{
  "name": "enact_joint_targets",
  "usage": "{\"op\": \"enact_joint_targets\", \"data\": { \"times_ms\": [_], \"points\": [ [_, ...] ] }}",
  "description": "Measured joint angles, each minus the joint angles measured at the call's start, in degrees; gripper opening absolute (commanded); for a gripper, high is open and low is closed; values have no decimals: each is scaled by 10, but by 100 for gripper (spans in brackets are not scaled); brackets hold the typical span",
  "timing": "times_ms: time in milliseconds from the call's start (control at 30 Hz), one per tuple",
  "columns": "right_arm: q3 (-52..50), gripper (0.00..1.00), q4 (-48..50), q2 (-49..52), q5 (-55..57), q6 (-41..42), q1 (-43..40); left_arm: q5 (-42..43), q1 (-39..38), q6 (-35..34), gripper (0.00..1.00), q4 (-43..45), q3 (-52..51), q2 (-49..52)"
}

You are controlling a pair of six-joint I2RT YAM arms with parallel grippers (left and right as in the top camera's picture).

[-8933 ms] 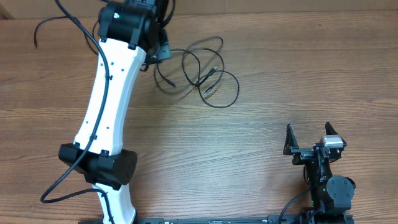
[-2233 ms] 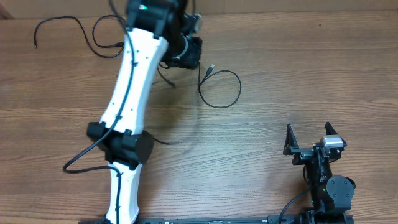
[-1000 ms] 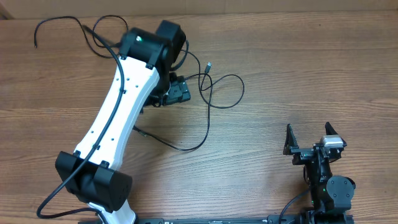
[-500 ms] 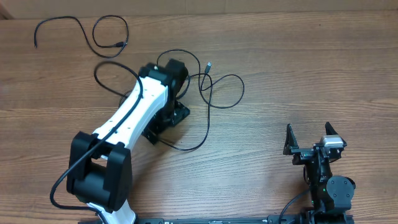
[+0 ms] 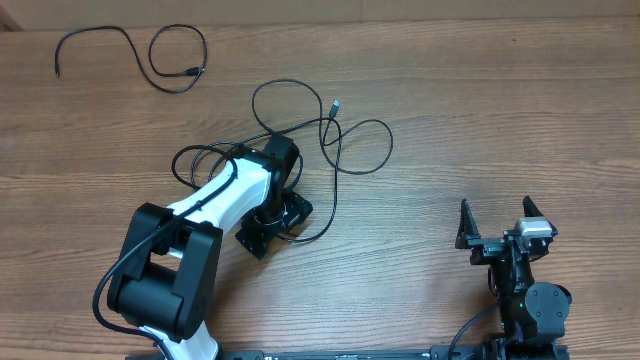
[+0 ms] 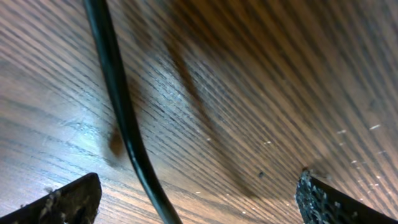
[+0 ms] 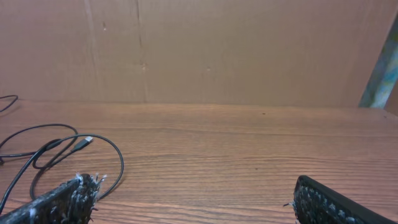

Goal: Untangle cables

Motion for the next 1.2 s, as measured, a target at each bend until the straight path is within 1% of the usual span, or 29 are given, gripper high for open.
{"op": "enact_joint_targets", "data": {
  "times_ms": [67, 167, 267, 333, 533, 567, 667, 700, 767, 800, 900, 1000, 1100, 1200],
  "points": [
    [0, 100, 0, 0, 0, 0, 0, 2, 0, 9, 84, 6, 0, 0],
    [0, 100, 0, 0, 0, 0, 0, 2, 0, 14, 79, 10, 0, 0],
    [0, 100, 0, 0, 0, 0, 0, -5, 0, 15, 70, 16, 0, 0],
    [0, 100, 0, 0, 0, 0, 0, -10, 0, 17, 67, 22, 0, 0],
    [0, 100, 0, 0, 0, 0, 0, -30, 0, 23, 47, 31, 0, 0],
    [0, 100, 0, 0, 0, 0, 0, -31, 0, 24, 46, 31, 0, 0],
    [0, 100, 0, 0, 0, 0, 0, -32, 0, 26, 40, 31, 0, 0],
    [0, 100, 0, 0, 0, 0, 0, -32, 0, 26, 33, 31, 0, 0],
    [0, 100, 0, 0, 0, 0, 0, -27, 0, 24, 9, 31, 0, 0],
    [0, 100, 0, 0, 0, 0, 0, -25, 0, 25, 4, 31, 0, 0],
    [0, 100, 0, 0, 0, 0, 0, -19, 0, 32, 4, 30, 0, 0],
    [0, 100, 0, 0, 0, 0, 0, -17, 0, 45, 4, -5, 21, 0],
    [0, 100, 0, 0, 0, 0, 0, -14, 0, 63, 4, -60, 89, 0],
    [0, 100, 0, 0, 0, 0, 0, -12, 0, 98, 4, -104, 196, -3]
  ]
}}
